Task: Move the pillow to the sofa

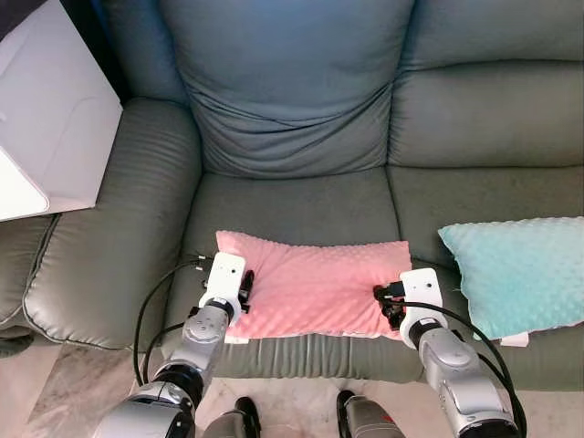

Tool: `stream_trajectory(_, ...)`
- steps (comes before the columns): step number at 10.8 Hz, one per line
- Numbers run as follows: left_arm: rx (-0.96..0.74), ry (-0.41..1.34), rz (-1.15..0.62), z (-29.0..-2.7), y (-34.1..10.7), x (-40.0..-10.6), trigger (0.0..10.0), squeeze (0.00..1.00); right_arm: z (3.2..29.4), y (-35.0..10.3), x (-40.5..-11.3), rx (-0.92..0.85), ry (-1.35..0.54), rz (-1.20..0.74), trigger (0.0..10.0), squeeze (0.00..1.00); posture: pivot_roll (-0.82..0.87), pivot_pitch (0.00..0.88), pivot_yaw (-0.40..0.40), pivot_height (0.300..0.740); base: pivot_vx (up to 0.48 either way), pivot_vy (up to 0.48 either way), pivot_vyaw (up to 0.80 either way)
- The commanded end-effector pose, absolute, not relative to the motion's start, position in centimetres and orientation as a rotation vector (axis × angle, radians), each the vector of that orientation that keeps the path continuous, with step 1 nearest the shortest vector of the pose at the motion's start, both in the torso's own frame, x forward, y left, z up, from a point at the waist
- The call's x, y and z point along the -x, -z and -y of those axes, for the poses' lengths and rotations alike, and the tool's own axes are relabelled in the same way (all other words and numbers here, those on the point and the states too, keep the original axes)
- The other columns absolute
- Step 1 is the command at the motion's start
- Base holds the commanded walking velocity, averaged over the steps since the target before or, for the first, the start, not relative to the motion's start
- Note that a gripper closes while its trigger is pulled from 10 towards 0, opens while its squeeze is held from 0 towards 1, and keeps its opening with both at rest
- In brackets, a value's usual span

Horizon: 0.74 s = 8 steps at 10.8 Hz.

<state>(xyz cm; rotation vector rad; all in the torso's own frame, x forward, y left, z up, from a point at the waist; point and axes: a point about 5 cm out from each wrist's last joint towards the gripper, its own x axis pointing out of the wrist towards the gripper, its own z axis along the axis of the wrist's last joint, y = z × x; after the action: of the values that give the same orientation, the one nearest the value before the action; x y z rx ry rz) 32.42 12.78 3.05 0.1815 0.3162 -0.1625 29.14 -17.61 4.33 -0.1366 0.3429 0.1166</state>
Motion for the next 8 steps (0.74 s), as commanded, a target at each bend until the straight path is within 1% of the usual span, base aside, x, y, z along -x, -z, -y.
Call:
stream_trajectory(1,-0.203,0.147,-0.351,-13.2,-2.1,-31.7,10.0,1.0,17.4,-4.2,-28.9,0.137,-0.113,-0.336,10.0,1.0,-0.36,0.317,0.1,0.74,0.0,0.0,0.0)
stream_trajectory(3,-0.188,0.137,-0.35,-12.9,-2.1,-31.7,10.0,1.0,17.4,-5.0,-29.0,0.132,-0.091,-0.296,10.0,1.0,-0.36,0.313,0.102,0.74,0.0,0.0,0.0)
stream_trajectory(5,-0.209,0.135,-0.343,-12.6,-2.2,-31.7,10.0,1.0,17.2,-5.5,-29.3,0.13,-0.065,-0.264,10.0,1.0,-0.36,0.301,0.104,0.74,0.0,0.0,0.0)
stream_trajectory(7,-0.226,0.129,-0.329,-12.9,-2.5,-31.9,10.0,1.0,16.8,-5.8,-29.6,0.128,-0.073,-0.251,10.0,1.0,-0.36,0.284,0.104,0.74,0.0,0.0,0.0)
stream_trajectory(8,-0.186,0.109,-0.302,-13.5,-3.2,-32.5,10.0,1.0,16.7,-6.2,-30.0,0.12,-0.072,-0.239,10.0,1.0,-0.36,0.263,0.106,0.74,0.0,0.0,0.0)
